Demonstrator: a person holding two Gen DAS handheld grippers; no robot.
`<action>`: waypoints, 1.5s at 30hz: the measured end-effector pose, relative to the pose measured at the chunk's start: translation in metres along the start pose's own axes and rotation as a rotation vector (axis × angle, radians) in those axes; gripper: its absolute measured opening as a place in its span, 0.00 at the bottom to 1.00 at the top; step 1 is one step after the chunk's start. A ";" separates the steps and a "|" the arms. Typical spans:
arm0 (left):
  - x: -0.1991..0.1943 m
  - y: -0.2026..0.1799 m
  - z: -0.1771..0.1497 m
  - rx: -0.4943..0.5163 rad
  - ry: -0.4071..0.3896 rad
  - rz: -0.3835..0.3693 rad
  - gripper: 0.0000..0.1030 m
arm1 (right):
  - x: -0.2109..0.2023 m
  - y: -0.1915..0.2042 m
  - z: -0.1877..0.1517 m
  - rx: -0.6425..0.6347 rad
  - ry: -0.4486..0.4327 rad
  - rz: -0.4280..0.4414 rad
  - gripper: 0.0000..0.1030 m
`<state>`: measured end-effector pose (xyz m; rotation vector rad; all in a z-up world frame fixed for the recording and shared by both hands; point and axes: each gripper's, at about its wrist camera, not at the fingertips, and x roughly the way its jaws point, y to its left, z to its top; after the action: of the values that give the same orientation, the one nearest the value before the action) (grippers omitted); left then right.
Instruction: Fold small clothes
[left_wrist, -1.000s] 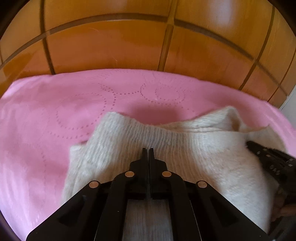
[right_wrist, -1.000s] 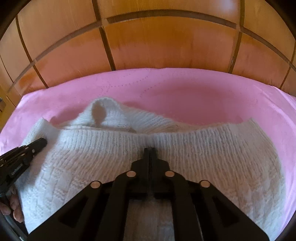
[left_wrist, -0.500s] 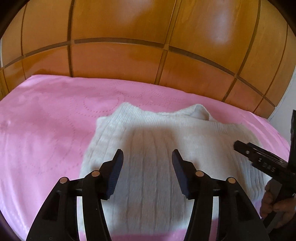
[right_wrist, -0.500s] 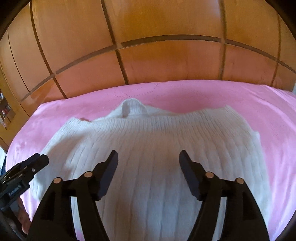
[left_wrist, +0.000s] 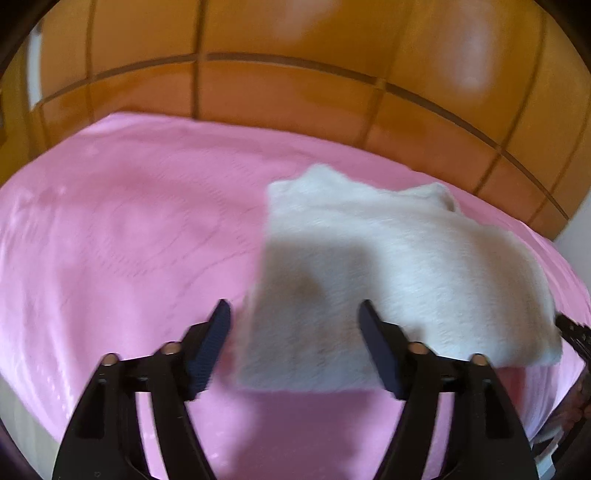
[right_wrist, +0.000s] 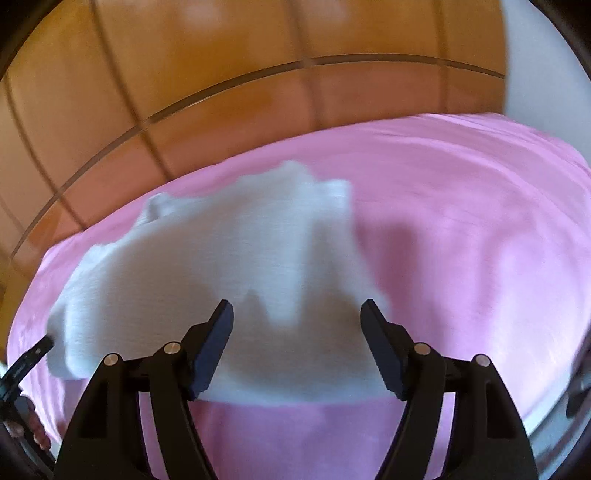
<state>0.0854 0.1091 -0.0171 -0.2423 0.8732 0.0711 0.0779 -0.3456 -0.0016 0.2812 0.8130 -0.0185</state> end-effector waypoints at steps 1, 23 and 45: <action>0.001 0.009 -0.003 -0.027 0.012 -0.006 0.72 | 0.000 -0.012 -0.003 0.032 0.010 -0.002 0.70; -0.026 0.000 -0.006 -0.010 -0.018 -0.128 0.32 | 0.005 -0.026 -0.013 0.008 0.057 -0.027 0.36; 0.011 -0.124 -0.062 0.383 0.070 -0.177 0.46 | 0.013 0.089 -0.054 -0.342 0.104 0.179 0.48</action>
<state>0.0664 -0.0262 -0.0414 0.0375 0.9129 -0.2692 0.0592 -0.2449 -0.0248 0.0305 0.8759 0.3026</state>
